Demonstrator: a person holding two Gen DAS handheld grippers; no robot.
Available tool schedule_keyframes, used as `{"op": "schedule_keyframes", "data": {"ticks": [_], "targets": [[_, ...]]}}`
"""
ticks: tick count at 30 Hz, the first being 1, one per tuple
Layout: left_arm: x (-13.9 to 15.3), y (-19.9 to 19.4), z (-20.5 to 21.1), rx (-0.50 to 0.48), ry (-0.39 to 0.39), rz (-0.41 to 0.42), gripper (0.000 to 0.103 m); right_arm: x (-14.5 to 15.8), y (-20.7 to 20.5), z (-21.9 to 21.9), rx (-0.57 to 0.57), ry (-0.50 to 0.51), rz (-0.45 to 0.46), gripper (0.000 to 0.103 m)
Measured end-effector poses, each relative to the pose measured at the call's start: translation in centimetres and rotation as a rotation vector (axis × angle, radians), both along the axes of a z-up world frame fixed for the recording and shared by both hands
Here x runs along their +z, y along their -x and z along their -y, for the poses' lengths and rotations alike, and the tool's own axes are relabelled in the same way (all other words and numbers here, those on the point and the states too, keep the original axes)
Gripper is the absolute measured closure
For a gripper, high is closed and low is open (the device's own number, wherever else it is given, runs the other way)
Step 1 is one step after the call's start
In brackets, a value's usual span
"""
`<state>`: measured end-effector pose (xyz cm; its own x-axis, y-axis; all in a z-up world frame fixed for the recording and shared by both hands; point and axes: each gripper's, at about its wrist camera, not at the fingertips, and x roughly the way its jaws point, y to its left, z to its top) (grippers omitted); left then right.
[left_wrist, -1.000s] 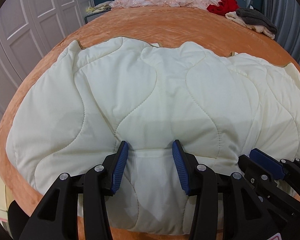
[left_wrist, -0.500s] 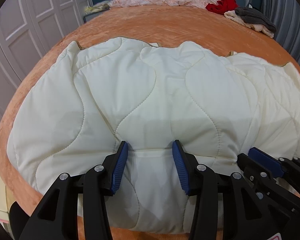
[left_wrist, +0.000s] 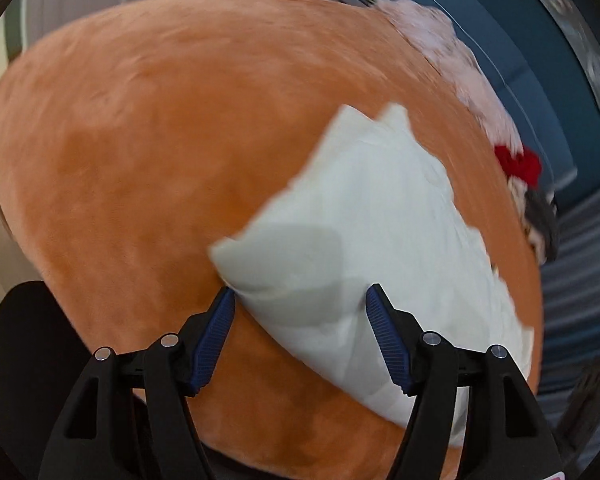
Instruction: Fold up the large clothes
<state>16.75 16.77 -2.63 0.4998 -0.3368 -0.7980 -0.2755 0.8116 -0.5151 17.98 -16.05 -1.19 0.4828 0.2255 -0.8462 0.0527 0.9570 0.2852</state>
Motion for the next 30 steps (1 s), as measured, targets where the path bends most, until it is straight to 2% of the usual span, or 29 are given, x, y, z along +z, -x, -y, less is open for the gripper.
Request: {"op": "schedule_keyframes", "data": {"ticks": [5, 9, 10, 11, 13, 16, 20, 25, 30], "targets": [[-1.8, -1.8, -0.6, 0.017, 0.139, -0.029, 0.036, -2.0, -1.0, -0.8, 0.004, 0.037, -0.056, 0.085], [-1.7, -2.3, 0.2, 0.01, 0.153, -0.033, 0.033, -2.8, -1.2, -0.4, -0.015, 0.013, -0.075, 0.086], [-1.3, -2.3, 0.3, 0.003, 0.162, -0.028, 0.043, -2.8, -1.2, -0.5, -0.015, 0.013, -0.076, 0.086], [-1.0, -2.1, 0.2, -0.007, 0.17, -0.018, 0.06, -2.7, -1.2, -0.4, -0.015, 0.013, -0.078, 0.086], [0.4, -1.5, 0.0, -0.045, 0.177, 0.023, 0.081, -2.3, -1.1, -0.4, -0.015, 0.01, -0.084, 0.086], [2.8, -0.1, -0.7, -0.093, 0.189, 0.076, 0.088, -0.9, -0.1, -0.4, -0.006, 0.017, -0.083, 0.086], [6.9, 2.4, -1.9, -0.153, 0.13, 0.159, 0.089, 0.6, 2.6, -1.2, 0.057, 0.104, -0.077, 0.086], [9.5, 4.5, -2.8, -0.178, 0.036, 0.201, 0.089, -0.9, 4.7, -4.2, 0.165, 0.082, -0.13, 0.085], [13.9, 6.2, 0.9, -0.291, -0.044, 0.307, 0.089, -2.6, 3.2, -7.7, 0.23, 0.058, -0.093, 0.085]]}}
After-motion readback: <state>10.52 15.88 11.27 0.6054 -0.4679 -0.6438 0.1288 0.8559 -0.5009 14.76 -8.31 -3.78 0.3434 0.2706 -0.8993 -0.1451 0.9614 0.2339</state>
